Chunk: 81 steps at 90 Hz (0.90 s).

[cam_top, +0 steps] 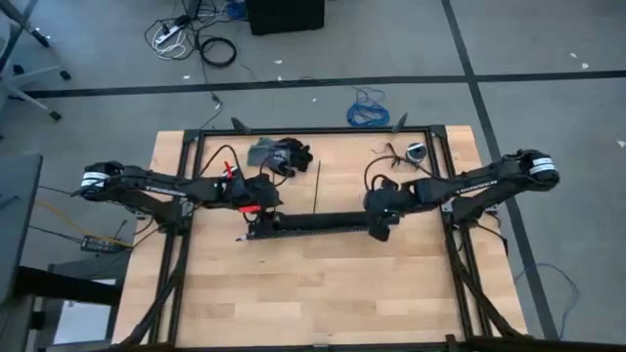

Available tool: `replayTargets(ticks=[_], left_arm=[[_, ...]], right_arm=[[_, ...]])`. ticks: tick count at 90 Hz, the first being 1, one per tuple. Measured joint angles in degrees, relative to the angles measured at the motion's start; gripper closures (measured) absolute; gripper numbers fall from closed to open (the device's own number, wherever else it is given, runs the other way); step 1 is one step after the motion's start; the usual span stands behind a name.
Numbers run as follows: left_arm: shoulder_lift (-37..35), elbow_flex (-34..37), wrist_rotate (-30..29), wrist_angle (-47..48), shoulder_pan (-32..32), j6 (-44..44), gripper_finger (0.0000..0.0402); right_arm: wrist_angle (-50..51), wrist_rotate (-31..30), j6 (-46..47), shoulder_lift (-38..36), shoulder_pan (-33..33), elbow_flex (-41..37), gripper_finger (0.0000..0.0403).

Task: Ziptie cables
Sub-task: Close the black cable duct cover

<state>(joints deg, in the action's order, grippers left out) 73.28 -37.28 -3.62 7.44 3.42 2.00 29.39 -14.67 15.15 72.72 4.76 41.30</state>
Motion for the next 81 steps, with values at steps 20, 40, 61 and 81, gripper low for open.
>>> replayTargets(ticks=[20,40,61,81], left_arm=[[0.02,0.0,-0.02,-0.31,0.0,3.74,0.0239],[0.04,0.0,-0.09,-0.34,0.13,4.63,0.0239],[0.04,0.0,-0.09,-0.16,0.65,5.79,0.0239],[0.04,0.0,-0.08,0.42,1.26,5.62,0.0239]], right_arm=[[9.48,-3.78,-5.2,-0.37,-0.47,-0.38,0.0177],[2.28,2.93,-9.8,0.0,-4.14,-4.67,0.0196],[1.92,10.15,-11.87,-0.09,-10.1,-5.46,0.0289],[5.95,18.05,-16.14,-0.73,-13.99,-2.5,0.0385]])
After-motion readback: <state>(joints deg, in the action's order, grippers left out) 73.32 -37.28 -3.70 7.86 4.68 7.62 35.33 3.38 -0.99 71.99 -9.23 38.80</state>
